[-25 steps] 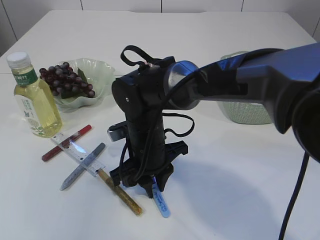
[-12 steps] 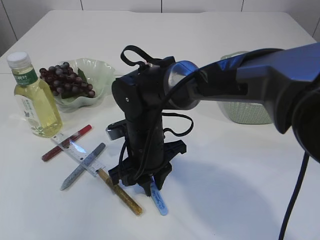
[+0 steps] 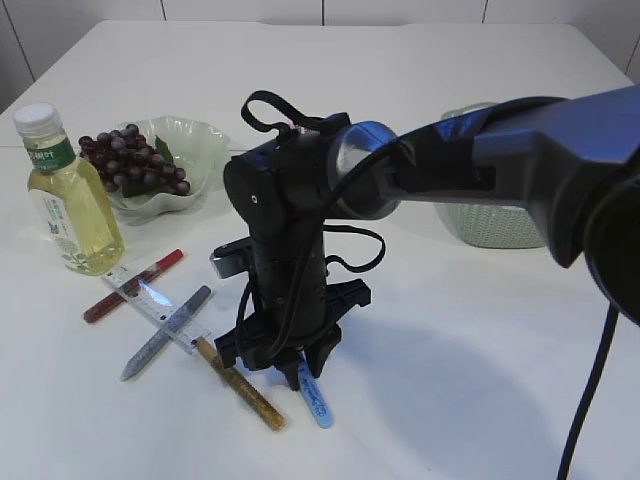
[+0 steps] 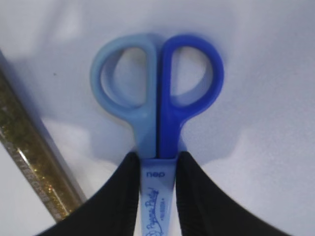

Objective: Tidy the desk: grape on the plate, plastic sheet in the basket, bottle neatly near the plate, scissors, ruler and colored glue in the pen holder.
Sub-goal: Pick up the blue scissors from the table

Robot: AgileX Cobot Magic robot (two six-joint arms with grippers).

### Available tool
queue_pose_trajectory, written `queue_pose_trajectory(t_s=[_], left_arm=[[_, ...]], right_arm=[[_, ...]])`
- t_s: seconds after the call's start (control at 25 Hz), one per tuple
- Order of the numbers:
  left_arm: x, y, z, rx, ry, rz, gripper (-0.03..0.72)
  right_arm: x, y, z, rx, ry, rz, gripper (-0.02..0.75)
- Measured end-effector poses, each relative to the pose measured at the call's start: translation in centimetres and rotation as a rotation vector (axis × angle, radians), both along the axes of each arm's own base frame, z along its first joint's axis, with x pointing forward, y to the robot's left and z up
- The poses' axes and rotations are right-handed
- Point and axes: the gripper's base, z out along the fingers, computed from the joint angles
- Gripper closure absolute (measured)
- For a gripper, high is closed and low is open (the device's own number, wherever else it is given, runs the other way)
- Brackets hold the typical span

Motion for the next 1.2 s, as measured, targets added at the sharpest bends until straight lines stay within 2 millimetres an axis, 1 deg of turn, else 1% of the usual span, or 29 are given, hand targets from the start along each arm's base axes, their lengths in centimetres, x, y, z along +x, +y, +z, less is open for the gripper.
queue_pose_trajectory(t_s=[0.2, 0.44, 1.2], left_arm=[[0.00, 0.00, 0.00, 0.000, 0.000, 0.000, 0.446], [0.00, 0.00, 0.00, 0.000, 0.000, 0.000, 0.446], [0.00, 0.00, 0.00, 0.000, 0.000, 0.000, 0.446]], right_arm=[[0.00, 0.00, 0.00, 0.000, 0.000, 0.000, 0.522], [0.00, 0.00, 0.00, 0.000, 0.000, 0.000, 0.563], [0.02, 0.01, 0.00, 0.002, -0.002, 0.002, 0.563]])
